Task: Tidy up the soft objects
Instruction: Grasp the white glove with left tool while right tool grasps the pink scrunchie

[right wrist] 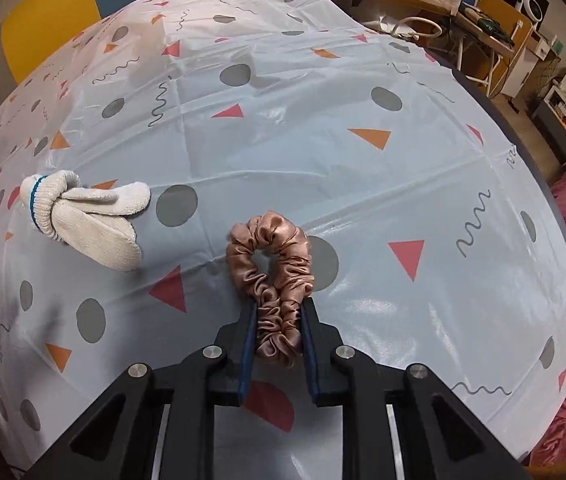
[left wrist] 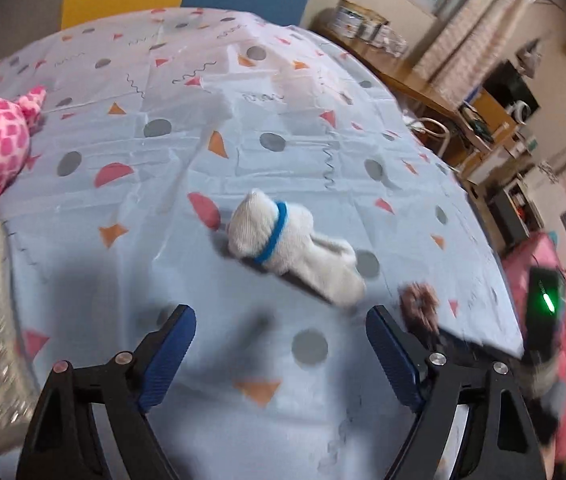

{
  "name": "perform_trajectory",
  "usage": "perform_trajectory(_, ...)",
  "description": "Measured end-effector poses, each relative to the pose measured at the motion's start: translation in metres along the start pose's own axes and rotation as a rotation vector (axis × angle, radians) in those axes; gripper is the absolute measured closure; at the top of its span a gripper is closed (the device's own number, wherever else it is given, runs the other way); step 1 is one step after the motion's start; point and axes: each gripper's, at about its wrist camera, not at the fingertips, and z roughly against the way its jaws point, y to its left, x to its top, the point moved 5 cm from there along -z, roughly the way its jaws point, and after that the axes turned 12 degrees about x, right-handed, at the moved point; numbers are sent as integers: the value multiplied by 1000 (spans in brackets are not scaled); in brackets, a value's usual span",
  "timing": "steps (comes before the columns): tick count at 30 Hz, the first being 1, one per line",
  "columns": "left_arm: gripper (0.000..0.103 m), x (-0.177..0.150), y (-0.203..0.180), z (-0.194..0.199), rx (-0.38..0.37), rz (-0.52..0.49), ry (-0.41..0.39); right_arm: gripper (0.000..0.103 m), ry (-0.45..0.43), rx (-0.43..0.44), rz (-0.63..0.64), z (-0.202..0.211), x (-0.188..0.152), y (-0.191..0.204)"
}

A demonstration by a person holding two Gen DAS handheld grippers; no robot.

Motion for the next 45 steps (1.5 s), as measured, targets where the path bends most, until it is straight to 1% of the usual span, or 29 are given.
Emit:
perform_trajectory(2,15,10,-3,-13,14,23,11,83,3,-8,7,-3,4,0)
perform_trajectory(4,15,19,-6,-29,5,56,38,83,5,-18,20,-4,4,1)
perform_trajectory(10,15,44,-13,-67,43,125,70,83,7,-24,37,-1,1,1)
perform_trajectory(13,30,49,-18,-85,68,121,86,83,7,-33,48,-1,1,1)
perform_trajectory(14,47,50,-20,-89,86,110,85,83,7,-36,54,-1,0,2)
perform_trajectory(15,49,53,-23,-89,125,69,51,83,7,-39,61,-2,0,2)
perform_trajectory(16,52,54,-26,-90,139,36,33,83,6,-42,66,-1,0,2)
perform_trajectory(17,54,55,-29,-90,133,12,27,83,6,-43,68,-1,0,1)
perform_trajectory(20,55,58,-29,-88,92,-28,26,83,4,-40,70,-1,0,1)
perform_trajectory(22,55,65,-21,-79,102,-35,9,83,3,-38,70,0,0,1)
perform_trajectory(24,55,77,-9,-67,105,-18,-10,83,3,-37,71,0,0,0)
perform_trajectory(25,55,84,-2,-60,111,-9,-20,83,2,-38,73,0,0,0)
perform_trajectory(28,55,112,27,-29,154,14,-85,82,0,-43,84,0,-1,1)
perform_trajectory(31,55,138,62,4,207,44,-146,80,0,-31,74,-1,-2,1)
perform_trajectory(33,55,152,92,30,253,66,-192,80,-4,-22,62,0,-2,0)
perform_trajectory(36,55,161,139,72,306,98,-254,80,-5,-12,53,0,-1,-2)
perform_trajectory(38,54,162,167,98,346,110,-292,80,-8,-19,66,0,-1,-2)
perform_trajectory(41,54,153,221,136,387,167,-322,80,-18,-50,114,0,-3,4)
perform_trajectory(45,54,118,298,173,475,222,-337,81,-27,-71,145,0,-5,8)
